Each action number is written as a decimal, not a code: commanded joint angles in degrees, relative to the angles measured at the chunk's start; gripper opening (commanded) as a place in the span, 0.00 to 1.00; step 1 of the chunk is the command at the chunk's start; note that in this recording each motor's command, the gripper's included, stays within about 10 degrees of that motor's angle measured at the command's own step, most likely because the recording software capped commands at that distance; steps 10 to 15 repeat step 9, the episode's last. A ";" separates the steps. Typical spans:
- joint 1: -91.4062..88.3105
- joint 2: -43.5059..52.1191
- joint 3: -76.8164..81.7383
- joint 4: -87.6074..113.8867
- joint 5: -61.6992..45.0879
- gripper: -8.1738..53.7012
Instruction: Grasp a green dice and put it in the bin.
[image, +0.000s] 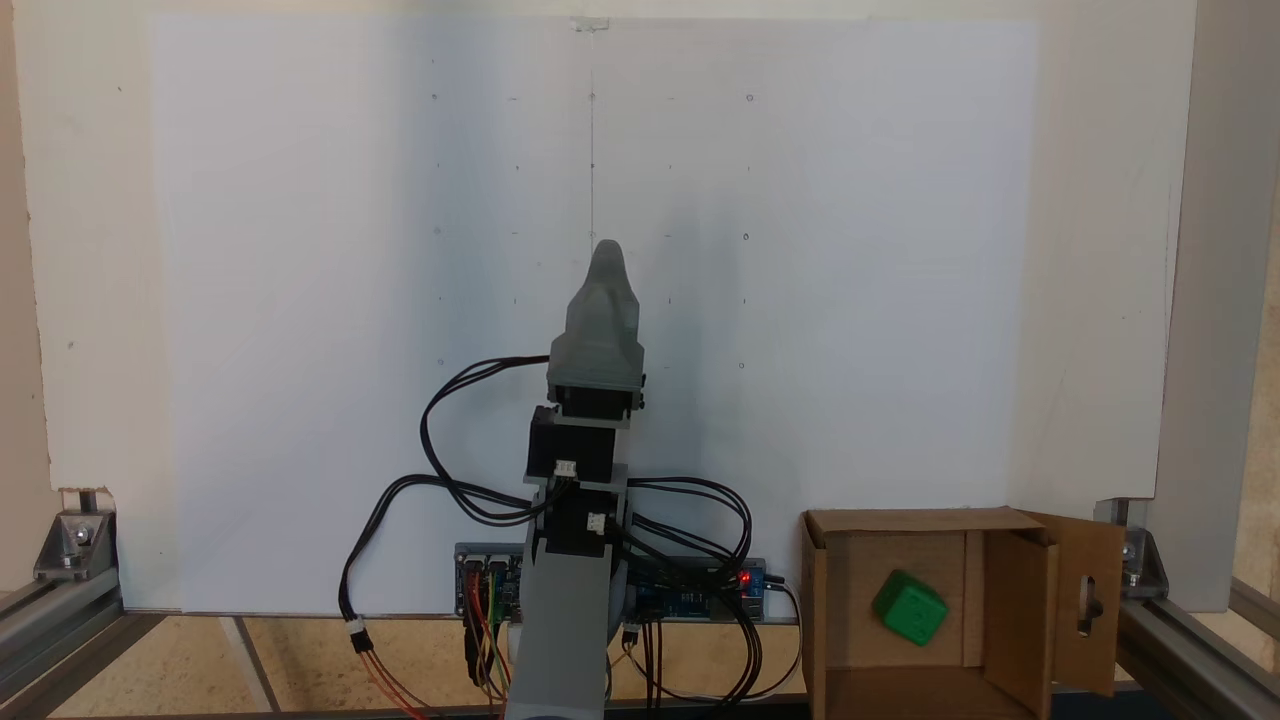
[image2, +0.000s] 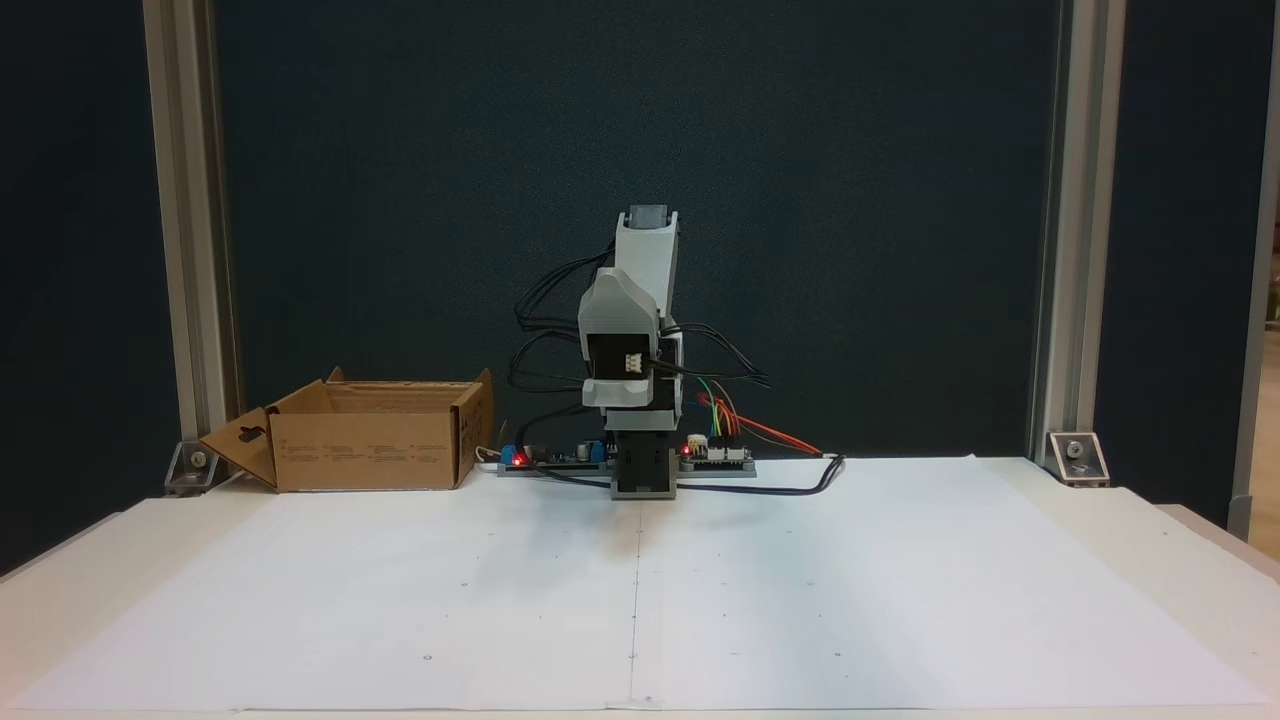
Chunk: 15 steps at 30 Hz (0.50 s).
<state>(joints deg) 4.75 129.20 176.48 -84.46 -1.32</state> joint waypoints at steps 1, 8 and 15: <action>0.09 6.42 2.72 -2.46 -2.55 0.85; -0.09 6.42 2.72 -2.37 -2.46 0.85; -0.09 6.42 2.72 -2.37 -2.55 0.85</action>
